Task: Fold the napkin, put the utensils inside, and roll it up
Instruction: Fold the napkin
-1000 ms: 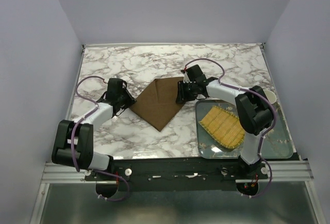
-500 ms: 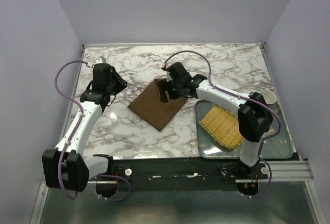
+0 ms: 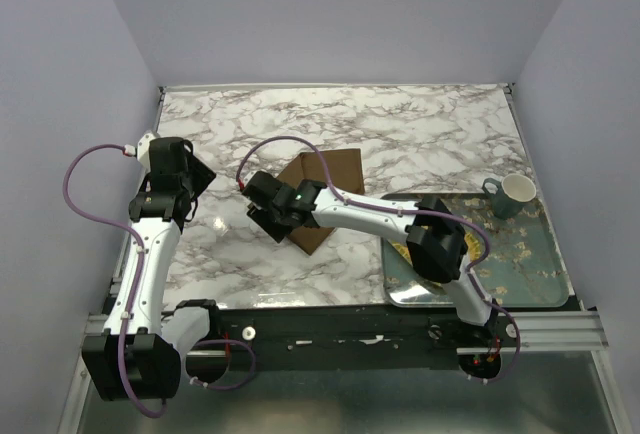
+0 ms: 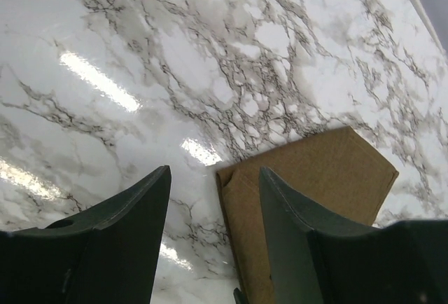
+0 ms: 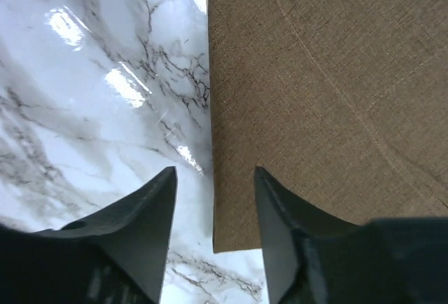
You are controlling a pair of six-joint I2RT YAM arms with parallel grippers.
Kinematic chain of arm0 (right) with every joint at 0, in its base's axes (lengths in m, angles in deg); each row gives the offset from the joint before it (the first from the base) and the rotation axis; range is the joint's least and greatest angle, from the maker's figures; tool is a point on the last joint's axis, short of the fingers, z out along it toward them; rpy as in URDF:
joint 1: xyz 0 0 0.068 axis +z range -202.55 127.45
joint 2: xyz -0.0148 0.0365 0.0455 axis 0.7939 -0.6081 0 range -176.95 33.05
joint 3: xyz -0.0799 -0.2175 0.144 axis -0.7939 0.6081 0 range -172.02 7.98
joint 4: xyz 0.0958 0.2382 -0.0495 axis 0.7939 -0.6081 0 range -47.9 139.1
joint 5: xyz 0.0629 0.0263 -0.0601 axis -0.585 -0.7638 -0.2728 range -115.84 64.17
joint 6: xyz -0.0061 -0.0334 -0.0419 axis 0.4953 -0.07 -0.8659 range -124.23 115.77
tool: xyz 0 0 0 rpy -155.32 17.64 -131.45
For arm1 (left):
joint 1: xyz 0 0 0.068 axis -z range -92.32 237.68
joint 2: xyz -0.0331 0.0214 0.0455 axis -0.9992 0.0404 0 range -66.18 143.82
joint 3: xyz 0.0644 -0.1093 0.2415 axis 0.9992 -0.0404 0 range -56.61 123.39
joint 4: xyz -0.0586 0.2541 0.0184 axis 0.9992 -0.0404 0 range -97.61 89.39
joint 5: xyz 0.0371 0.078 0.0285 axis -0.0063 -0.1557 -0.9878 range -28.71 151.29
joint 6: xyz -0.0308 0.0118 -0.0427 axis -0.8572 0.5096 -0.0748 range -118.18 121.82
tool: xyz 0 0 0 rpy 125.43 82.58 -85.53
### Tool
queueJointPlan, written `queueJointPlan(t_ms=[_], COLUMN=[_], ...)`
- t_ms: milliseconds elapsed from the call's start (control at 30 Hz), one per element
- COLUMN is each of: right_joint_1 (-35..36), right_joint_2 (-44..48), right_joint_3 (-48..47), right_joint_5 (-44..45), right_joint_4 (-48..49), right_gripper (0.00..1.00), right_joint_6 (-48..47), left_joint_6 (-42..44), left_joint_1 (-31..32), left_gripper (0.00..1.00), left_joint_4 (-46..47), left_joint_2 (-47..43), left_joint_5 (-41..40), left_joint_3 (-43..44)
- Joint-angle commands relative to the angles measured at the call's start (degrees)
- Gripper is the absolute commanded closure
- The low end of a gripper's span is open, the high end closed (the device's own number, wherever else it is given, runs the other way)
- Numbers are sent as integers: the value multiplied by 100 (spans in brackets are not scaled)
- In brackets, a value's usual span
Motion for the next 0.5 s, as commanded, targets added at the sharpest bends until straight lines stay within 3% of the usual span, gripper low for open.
queueJointPlan(t_ms=[0, 233, 467], right_joint_1=[127, 233, 365], right_joint_2=[-533, -621, -779], right_joint_3=[-456, -447, -491], right_joint_5=[648, 736, 763], right_joint_4=[-701, -665, -762], right_gripper=[46, 53, 73], right_joint_6=[-225, -375, -156], left_joint_6=[-220, -440, -537], left_joint_1=[-265, -335, -388], left_gripper=[38, 37, 37], left_joint_4=[-263, -263, -228], left_joint_2=[34, 262, 315], left_joint_5=[-318, -248, -222], left_joint_3=[-6, -84, -190])
